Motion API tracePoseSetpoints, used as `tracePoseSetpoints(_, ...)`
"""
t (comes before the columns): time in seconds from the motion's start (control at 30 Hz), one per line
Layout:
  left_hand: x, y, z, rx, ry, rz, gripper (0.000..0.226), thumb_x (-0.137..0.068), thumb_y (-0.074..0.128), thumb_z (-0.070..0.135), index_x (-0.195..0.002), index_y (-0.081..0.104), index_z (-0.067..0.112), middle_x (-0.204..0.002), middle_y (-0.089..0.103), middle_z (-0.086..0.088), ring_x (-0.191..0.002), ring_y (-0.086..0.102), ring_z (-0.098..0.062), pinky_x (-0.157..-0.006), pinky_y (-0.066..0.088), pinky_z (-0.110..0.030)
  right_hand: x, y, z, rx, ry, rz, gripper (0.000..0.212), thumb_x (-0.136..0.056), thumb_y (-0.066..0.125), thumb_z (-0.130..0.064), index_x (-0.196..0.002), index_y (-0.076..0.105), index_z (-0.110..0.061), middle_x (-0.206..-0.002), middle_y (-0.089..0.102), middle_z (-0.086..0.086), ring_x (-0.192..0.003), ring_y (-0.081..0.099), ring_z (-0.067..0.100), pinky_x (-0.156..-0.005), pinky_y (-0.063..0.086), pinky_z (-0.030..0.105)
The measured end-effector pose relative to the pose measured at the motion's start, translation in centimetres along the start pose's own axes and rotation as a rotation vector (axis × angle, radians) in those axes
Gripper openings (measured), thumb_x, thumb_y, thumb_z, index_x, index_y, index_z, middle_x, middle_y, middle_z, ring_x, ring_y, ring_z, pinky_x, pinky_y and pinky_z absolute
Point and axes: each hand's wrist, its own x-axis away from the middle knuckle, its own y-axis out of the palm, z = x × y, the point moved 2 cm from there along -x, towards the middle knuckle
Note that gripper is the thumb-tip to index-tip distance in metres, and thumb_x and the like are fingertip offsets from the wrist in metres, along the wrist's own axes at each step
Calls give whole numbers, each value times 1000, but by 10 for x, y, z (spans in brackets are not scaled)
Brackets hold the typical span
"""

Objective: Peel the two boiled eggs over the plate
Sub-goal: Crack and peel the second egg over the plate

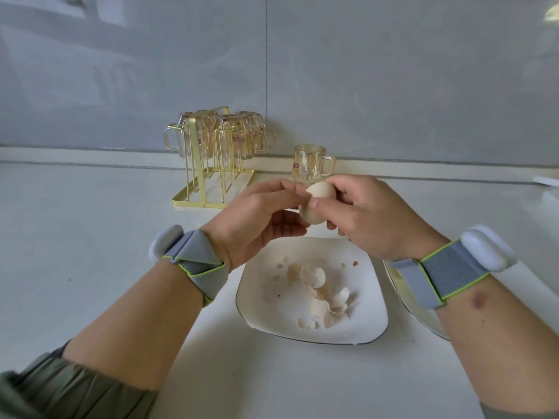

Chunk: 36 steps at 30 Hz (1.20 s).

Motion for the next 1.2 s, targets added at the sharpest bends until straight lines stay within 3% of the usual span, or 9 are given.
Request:
tracePoseSetpoints(0.2,1,1,1,-18,31,-46,11,-93,55,6,-102,62,4,-86,65,-13,-76,60,-23,-74,56,-31,0,1,0,24,-18,13,29,-91,58,-31,-94,65,-4,-86,65,19,-82,58,35,-62,43,39)
tracePoseSetpoints(0.43,1,0,0,-17,50,-56,17,-89,59,8,-105,61,4,-86,67,-11,-77,61,-23,-73,56,-30,0,1,-2,41,-21,15,23,-91,58,-30,-91,65,-8,-83,65,16,-75,56,29,-60,40,33)
tracePoseSetpoints(0.6,1,0,0,0,55,-69,28,-77,65,15,-103,62,5,-87,67,-11,-77,63,-22,-72,56,-30,0,0,0,38,-30,20,23,-91,58,-28,-90,64,-6,-84,65,19,-75,57,32,-63,46,44)
tracePoseSetpoints(0.7,0,-2,0,-3,50,-54,19,-86,61,8,-105,61,4,-89,66,-13,-78,63,-22,-73,56,-30,0,0,0,-8,-27,-30,22,-91,60,-33,-96,66,-13,-89,68,17,-84,62,33,-73,52,51)
tracePoseSetpoints(0.8,0,-4,0,-5,43,-16,16,-95,52,3,-108,60,3,-93,64,-16,-80,61,-25,-75,56,-32,-1,0,1,-43,-4,-73,31,-87,53,-42,-99,67,-17,-86,66,14,-74,59,26,-67,48,44)
tracePoseSetpoints(0.93,-1,-4,1,7,37,-15,18,-96,48,2,-109,61,5,-96,63,-19,-77,60,-27,-76,56,-34,-2,0,1,-42,13,-48,33,-90,47,-41,-96,67,-16,-73,65,6,-62,54,11,-62,44,38)
tracePoseSetpoints(1.1,-1,-4,-1,-5,38,-33,15,-94,55,6,-107,62,6,-91,66,-15,-79,63,-25,-78,56,-35,-1,1,-2,11,-48,-23,23,-98,50,-35,-100,68,-21,-78,65,21,-71,57,35,-67,51,48)
tracePoseSetpoints(1.2,-1,-5,-1,-11,46,-25,17,-92,58,6,-109,61,5,-92,67,-15,-80,64,-25,-78,56,-35,0,1,-4,28,-61,-14,23,-97,51,-35,-100,69,-22,-78,65,22,-75,58,37,-69,52,51)
